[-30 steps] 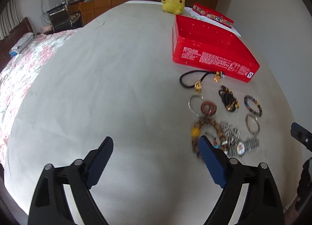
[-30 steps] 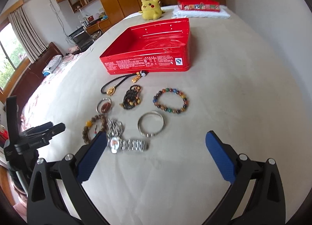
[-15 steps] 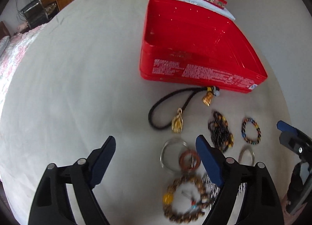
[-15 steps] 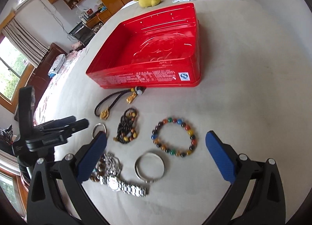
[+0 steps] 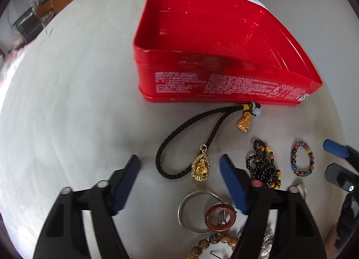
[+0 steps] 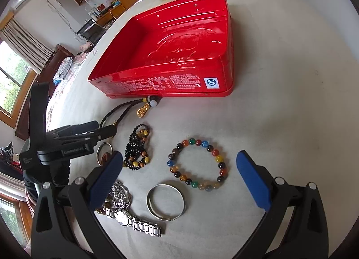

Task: Organize jewelry
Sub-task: 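Reach the left tool to the gold pendant on the black cord and grasp it, then lift the pendant with the left tool while the right tool approaches the cord's tassel end, then grasp the black cord near the gold tassel with the right tool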

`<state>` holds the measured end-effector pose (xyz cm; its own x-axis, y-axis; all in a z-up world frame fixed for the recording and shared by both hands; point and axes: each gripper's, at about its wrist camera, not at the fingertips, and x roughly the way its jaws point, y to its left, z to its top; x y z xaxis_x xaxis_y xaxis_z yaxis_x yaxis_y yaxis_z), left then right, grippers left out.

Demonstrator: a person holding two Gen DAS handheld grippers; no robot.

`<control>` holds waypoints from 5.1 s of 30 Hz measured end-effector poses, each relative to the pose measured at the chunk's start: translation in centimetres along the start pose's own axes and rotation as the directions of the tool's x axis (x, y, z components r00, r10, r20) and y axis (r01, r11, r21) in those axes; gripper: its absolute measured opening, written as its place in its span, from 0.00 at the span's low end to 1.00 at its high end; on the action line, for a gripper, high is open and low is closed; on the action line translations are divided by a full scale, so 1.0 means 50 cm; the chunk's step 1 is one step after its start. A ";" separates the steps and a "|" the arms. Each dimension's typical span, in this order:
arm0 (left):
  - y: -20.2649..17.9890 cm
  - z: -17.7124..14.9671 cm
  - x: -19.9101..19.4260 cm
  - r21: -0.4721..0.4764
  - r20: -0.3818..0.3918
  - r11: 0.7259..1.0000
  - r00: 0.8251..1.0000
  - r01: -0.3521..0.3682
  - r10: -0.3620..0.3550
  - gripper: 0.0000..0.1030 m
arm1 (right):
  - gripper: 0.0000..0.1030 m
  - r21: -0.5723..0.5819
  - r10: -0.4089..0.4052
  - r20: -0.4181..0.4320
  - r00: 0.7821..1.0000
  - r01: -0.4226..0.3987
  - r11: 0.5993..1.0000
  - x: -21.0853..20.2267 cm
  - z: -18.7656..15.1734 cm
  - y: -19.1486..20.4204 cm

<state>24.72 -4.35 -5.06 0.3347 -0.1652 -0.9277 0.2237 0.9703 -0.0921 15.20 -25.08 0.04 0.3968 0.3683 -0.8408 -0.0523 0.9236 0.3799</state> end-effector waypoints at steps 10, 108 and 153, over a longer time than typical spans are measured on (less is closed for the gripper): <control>-0.021 -0.029 -0.013 0.020 0.027 1.000 1.000 -0.006 0.006 0.18 | 0.97 0.014 -0.023 -0.007 1.000 0.023 1.000 0.015 -0.002 -0.008; 0.073 -0.058 -0.062 -0.106 -0.027 0.994 0.999 0.034 -0.038 0.18 | 0.71 0.034 -0.060 -0.028 0.998 0.061 0.998 0.023 -0.014 -0.037; 0.161 -0.066 -0.103 -0.215 0.049 0.976 0.999 0.033 -0.023 0.14 | 0.27 -0.230 -0.067 -0.118 0.991 0.039 0.972 0.178 0.090 0.165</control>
<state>21.77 4.91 -2.22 0.3738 -0.1959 -0.9066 0.0327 0.9796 -0.1982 22.41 -14.69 -2.56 0.2883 0.3153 -0.9041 -0.2463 0.9369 0.2482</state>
